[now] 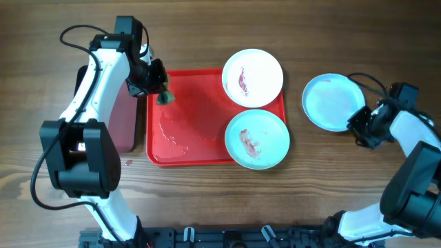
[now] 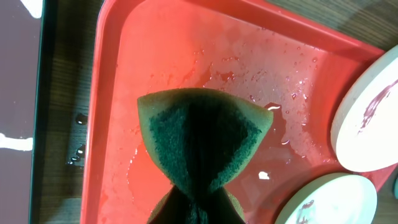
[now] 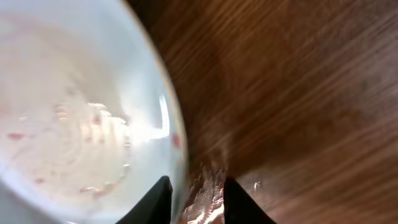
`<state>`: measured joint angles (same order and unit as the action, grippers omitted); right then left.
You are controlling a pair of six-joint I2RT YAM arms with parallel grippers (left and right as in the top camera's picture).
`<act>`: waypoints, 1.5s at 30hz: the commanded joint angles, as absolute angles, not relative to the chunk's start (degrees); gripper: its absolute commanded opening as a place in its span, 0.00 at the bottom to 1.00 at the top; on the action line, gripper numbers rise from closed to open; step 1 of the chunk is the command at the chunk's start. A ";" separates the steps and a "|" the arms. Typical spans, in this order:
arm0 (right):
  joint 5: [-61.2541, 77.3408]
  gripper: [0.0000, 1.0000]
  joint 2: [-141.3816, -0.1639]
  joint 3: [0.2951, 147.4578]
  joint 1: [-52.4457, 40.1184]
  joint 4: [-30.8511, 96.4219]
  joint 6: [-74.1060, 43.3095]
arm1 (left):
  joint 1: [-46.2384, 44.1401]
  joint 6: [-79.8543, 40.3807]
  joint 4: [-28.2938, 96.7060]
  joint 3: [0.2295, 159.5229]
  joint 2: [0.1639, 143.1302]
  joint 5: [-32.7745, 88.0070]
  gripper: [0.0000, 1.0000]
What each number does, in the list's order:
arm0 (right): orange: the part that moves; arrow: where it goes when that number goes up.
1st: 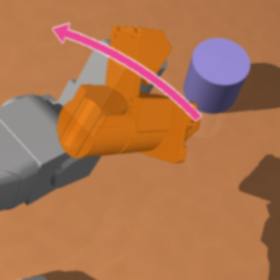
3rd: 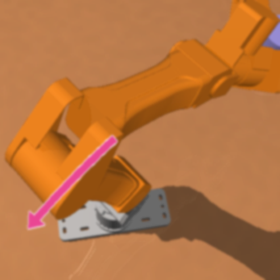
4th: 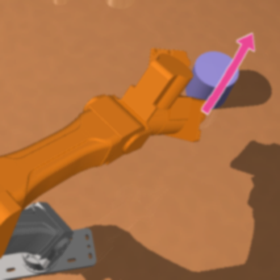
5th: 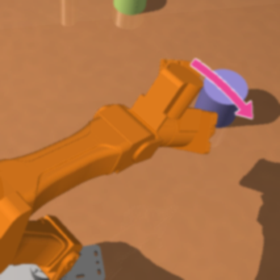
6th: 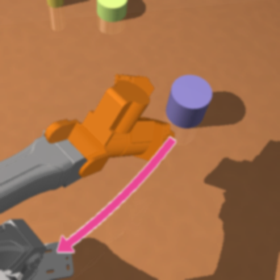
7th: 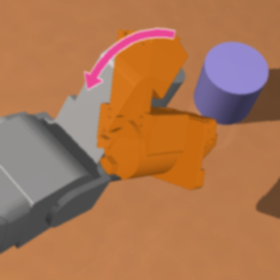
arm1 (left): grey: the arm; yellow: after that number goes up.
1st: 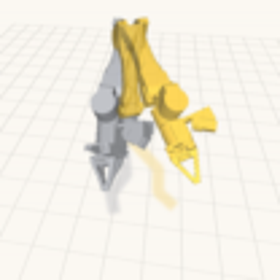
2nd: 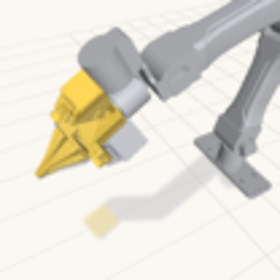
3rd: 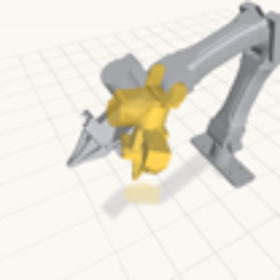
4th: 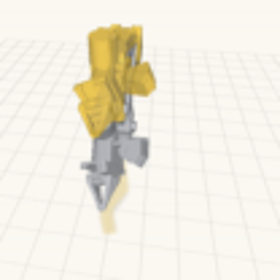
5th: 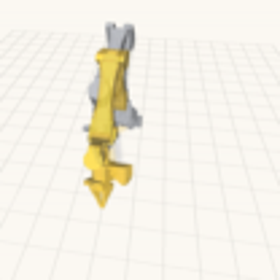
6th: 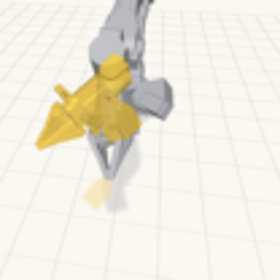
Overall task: Clean dirty plates on tray and stack at the side
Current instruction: 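Carry the plate right and set it on the table beside the tray, then grip the rim of the second light-blue plate with the right gripper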
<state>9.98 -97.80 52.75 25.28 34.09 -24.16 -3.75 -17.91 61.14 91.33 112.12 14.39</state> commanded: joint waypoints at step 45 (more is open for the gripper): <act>14.11 0.04 -93.91 62.48 -27.29 40.45 -36.75 | -4.01 -18.41 60.90 90.96 111.50 14.04 0.04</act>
